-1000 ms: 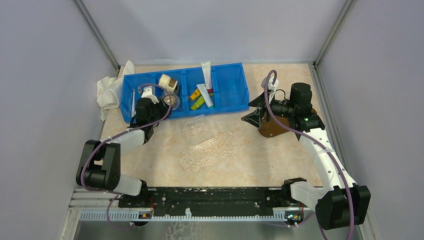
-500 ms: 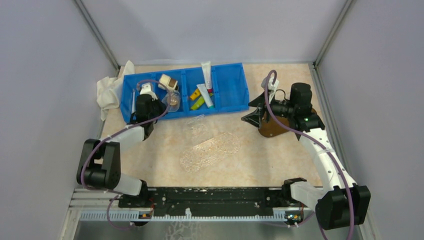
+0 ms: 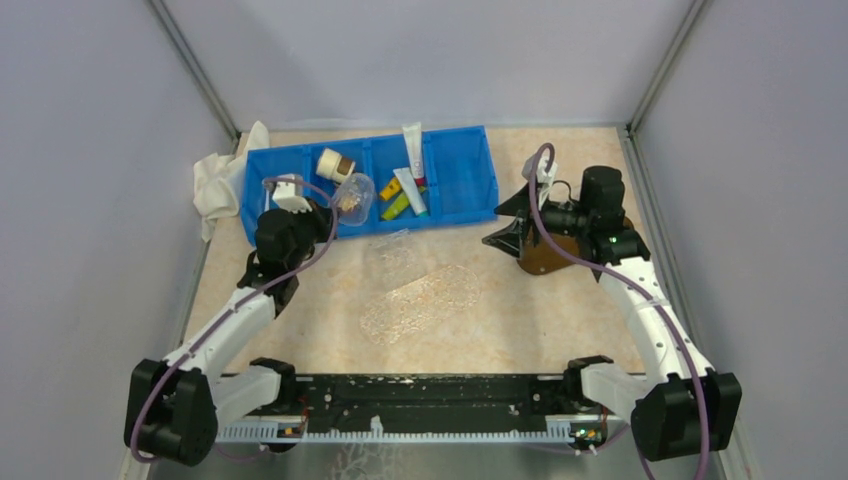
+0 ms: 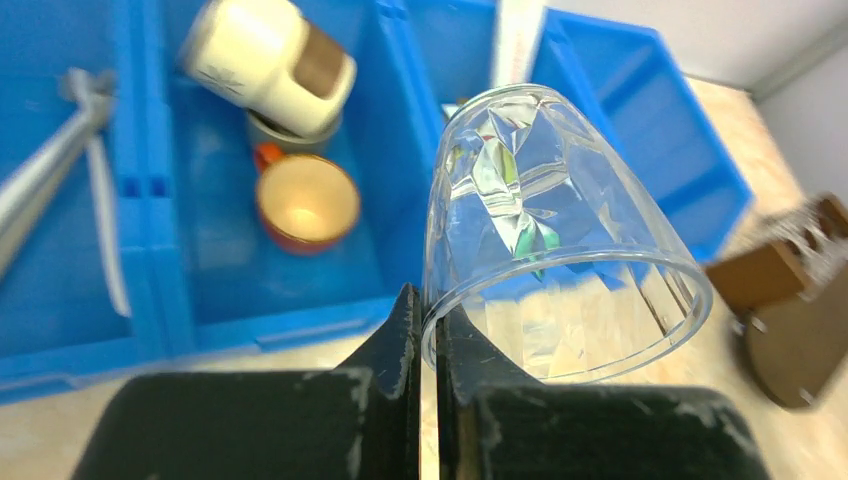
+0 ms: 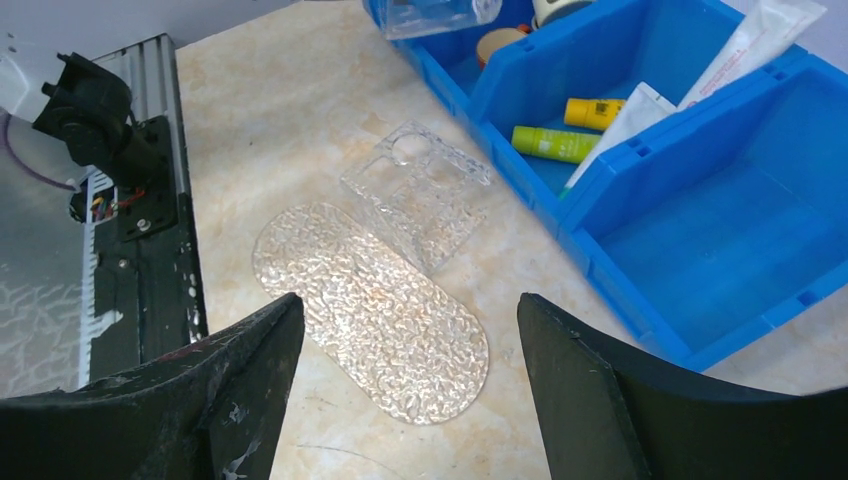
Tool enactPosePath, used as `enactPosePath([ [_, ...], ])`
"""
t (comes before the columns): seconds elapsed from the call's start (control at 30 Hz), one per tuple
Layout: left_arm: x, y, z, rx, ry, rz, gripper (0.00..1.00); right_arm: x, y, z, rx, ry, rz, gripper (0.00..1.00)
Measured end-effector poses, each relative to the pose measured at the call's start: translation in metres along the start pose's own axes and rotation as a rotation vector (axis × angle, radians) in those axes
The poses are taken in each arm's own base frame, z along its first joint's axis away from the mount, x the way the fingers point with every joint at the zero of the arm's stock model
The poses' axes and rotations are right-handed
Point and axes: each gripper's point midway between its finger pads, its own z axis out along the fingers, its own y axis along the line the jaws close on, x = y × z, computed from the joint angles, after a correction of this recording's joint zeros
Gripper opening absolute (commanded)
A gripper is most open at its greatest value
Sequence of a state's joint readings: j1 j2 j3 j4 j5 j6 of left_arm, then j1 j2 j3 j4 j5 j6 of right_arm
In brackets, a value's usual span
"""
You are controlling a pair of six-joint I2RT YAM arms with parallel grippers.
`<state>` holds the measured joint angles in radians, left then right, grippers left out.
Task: Prepare toiletry sets of a toothbrush and toothpaste on the tray
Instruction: Pick up the cup from the storage box, then place the cup on the tray.
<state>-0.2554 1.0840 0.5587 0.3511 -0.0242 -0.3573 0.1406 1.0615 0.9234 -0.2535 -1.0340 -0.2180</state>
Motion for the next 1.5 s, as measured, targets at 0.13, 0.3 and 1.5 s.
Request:
enactPosePath([
  [0.13, 0.016, -0.036, -0.021, 0.137, 0.051, -0.030, 0.00, 0.000, 0.013, -0.001, -0.057, -0.017, -0.029, 0.76],
  [0.3, 0.031, -0.088, -0.048, 0.320, 0.104, -0.031, 0.00, 0.008, 0.039, -0.006, -0.172, -0.044, -0.093, 0.75],
  [1.5, 0.136, -0.197, -0.155, 0.855, 0.853, -0.106, 0.00, 0.079, 0.113, 0.002, -0.458, 0.046, -0.604, 0.84],
])
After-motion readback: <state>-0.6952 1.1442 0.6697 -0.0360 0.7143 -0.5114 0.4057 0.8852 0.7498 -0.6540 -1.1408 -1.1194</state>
